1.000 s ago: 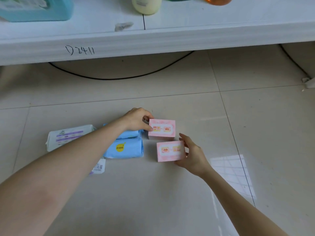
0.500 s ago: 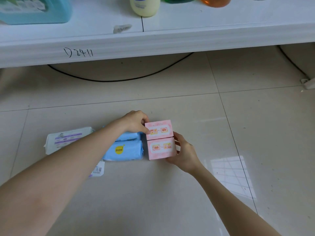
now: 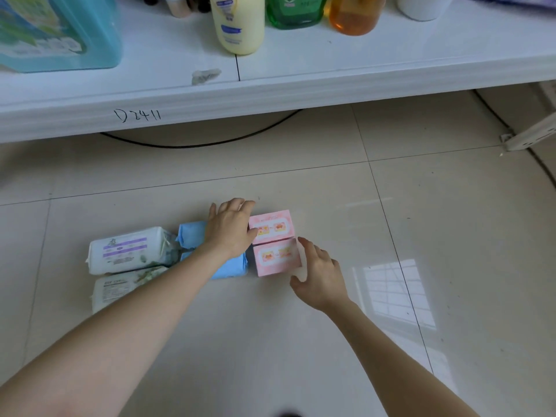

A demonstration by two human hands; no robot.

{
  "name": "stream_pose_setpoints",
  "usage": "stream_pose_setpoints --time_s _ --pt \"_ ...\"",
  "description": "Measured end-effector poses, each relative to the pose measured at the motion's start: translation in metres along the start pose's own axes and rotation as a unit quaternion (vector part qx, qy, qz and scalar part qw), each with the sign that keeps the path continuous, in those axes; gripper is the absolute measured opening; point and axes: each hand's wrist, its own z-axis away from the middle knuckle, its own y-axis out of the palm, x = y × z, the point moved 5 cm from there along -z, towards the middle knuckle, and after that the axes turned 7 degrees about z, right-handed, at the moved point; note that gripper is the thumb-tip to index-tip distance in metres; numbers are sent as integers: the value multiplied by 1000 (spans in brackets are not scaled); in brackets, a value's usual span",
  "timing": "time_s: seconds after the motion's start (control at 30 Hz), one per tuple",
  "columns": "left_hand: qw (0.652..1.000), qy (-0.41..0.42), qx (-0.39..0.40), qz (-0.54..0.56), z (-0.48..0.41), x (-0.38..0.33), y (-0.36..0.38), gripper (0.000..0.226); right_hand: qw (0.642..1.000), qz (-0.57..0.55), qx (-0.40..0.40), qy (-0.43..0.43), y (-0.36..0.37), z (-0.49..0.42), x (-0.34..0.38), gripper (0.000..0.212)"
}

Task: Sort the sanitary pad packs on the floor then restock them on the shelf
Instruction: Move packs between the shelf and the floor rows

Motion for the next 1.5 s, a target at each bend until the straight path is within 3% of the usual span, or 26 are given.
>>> stream_pose_setpoints --time_s 0.13,0.4,0.77,0.93,1.5 --pt "999 20 -4 -41 41 -6 -14 60 996 84 8 -4 -21 28 10 75" --pt "988 2 89 -126 126 -25 -60 60 985 165 56 -5 -85 87 41 65" --pt "986 -28 99 -128 233 -77 -203 63 971 224 72 -39 -238 169 119 65" --pt "990 -43 74 -112 274 -106 -286 63 964 254 49 -65 -321 208 164 66" --pt "980 9 -151 -127 475 -187 -586 65 937 267 -195 -116 -578 394 353 67"
